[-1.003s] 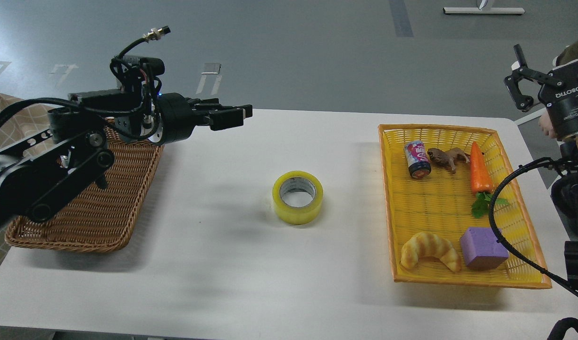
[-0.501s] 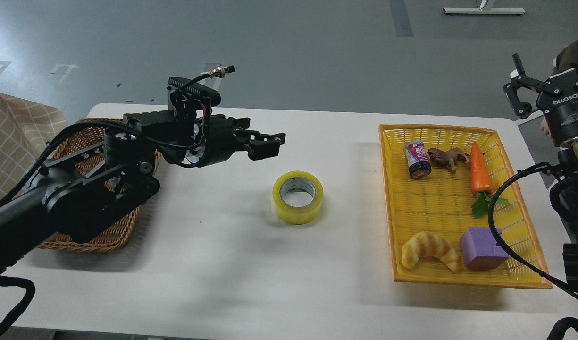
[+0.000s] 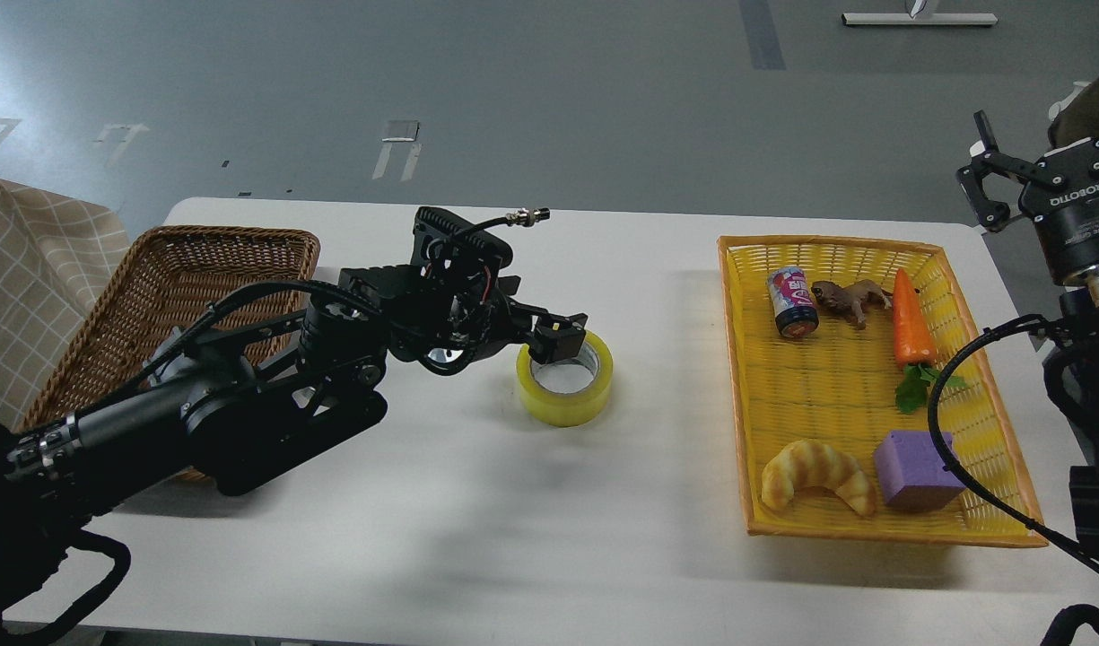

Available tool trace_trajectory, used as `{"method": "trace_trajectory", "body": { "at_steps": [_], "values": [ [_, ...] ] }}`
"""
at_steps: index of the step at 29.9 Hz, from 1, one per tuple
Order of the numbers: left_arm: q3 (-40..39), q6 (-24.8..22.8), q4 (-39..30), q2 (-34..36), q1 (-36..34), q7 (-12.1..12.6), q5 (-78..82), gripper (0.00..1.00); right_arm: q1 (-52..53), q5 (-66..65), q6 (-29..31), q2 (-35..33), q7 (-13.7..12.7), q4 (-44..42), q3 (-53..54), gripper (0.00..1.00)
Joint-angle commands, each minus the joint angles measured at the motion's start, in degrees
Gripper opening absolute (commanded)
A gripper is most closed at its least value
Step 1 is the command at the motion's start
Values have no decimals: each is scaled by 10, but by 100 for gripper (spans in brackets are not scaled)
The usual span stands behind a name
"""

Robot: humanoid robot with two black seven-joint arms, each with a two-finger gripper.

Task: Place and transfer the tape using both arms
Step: 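Swing the left gripper over and lower it to the tape roll, then grasp the tape roll through its hole with the left gripper and lift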

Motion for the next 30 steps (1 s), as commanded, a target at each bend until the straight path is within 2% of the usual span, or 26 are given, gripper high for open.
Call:
{"method": "trace_trajectory", "body": {
  "at_steps": [1, 6, 17, 25, 30],
  "values": [
    [14, 0, 17, -10, 0, 2, 1, 98, 0, 0, 0, 1, 0, -3, 0, 100],
    [46, 0, 44, -29, -12, 3, 5, 98, 1, 0, 0, 1, 0, -2, 1, 100],
    [50, 0, 119, -70, -11, 4, 5, 98, 0, 0, 0, 0, 0, -3, 0, 100],
    [50, 0, 127, -71, -7, 5, 5, 98, -4, 0, 0, 0, 0, -6, 0, 100],
    [50, 0, 129, -72, -6, 5, 6, 93, -5, 0, 0, 0, 0, -6, 0, 100]
  ]
}}
